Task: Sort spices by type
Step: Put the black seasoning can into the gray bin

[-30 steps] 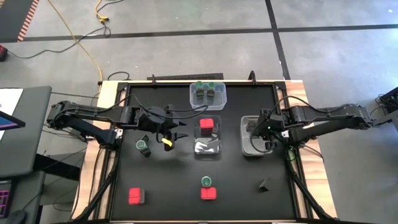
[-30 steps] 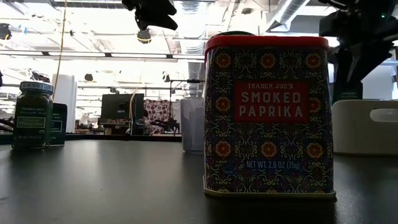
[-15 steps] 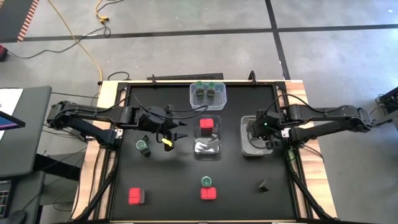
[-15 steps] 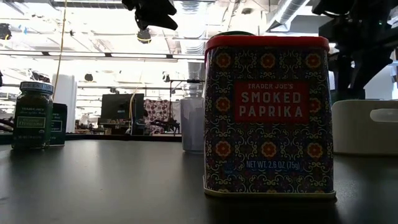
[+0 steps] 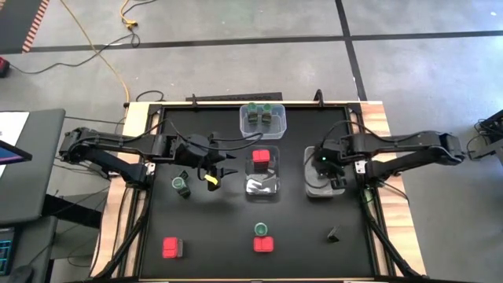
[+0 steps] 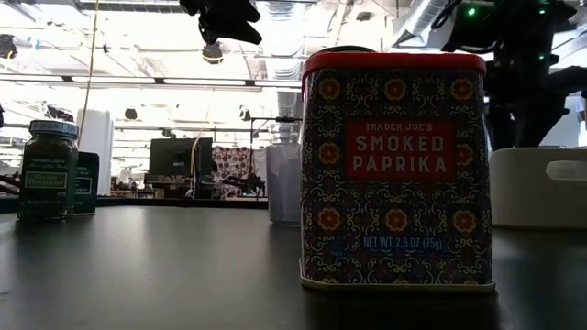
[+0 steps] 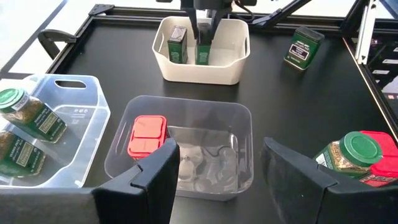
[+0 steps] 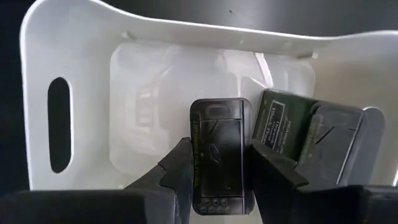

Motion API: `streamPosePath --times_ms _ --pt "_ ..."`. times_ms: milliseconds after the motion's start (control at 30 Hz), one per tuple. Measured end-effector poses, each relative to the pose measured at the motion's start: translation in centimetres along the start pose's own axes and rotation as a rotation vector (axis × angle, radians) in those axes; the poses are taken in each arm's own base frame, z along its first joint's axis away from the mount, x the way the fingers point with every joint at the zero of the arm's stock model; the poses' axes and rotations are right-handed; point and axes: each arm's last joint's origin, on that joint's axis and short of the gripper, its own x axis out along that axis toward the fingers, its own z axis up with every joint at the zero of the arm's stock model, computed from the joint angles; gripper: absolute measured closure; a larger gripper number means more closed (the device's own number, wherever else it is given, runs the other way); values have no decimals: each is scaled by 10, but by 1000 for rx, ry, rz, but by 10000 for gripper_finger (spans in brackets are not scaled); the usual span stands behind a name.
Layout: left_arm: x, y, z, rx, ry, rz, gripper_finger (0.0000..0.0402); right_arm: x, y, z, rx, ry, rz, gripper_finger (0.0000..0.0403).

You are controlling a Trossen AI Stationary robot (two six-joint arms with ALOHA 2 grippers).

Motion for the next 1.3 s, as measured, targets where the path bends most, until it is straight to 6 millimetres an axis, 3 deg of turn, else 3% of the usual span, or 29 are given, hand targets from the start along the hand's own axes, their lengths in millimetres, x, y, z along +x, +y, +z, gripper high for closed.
streamPosePath --times_ms 400,1300 --pt "0 0 0 15 2 1 187 -3 -12 6 88 -52 -27 249" --pt "0 0 -1 16 10 1 187 -2 -11 5 81 -34 -22 218"
